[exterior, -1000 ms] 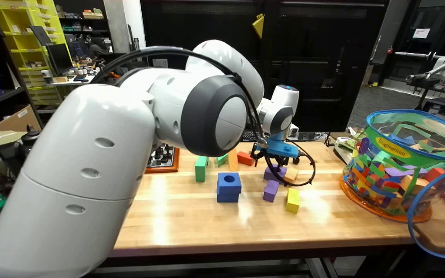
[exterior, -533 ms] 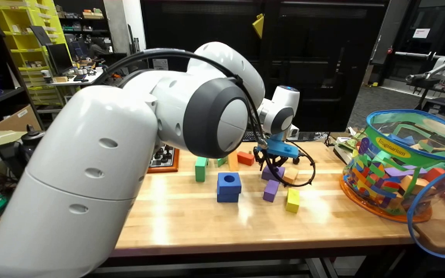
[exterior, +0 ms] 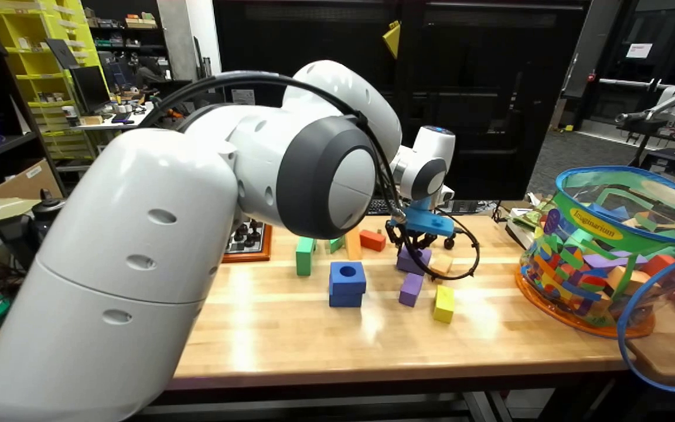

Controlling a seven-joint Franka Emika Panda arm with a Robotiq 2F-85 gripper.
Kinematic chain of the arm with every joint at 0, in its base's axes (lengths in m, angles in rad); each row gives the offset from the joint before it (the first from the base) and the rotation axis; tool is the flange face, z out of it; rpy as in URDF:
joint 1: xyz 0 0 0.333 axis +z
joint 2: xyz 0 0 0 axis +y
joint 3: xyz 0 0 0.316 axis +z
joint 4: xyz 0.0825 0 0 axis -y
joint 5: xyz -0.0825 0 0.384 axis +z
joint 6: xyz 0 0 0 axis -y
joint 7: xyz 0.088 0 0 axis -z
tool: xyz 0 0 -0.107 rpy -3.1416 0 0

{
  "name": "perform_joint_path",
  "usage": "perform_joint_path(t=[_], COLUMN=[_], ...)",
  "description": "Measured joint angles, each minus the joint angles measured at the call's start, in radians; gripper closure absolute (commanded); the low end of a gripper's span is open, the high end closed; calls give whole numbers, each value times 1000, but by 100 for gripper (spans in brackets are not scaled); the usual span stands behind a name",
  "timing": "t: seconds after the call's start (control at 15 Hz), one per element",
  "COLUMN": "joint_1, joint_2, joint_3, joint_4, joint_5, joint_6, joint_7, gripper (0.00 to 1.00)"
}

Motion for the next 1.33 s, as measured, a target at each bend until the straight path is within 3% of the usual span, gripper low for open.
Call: perform_joint_path(t=[0.47,1.33], joint_1=[5,47], joint_2=[-105,-528], joint_3=[0,-2], joint_4=[-79,-608], joint_5=[-14,-76], joint_6=[34,198], joint_7=[12,-25], gripper=[93,93])
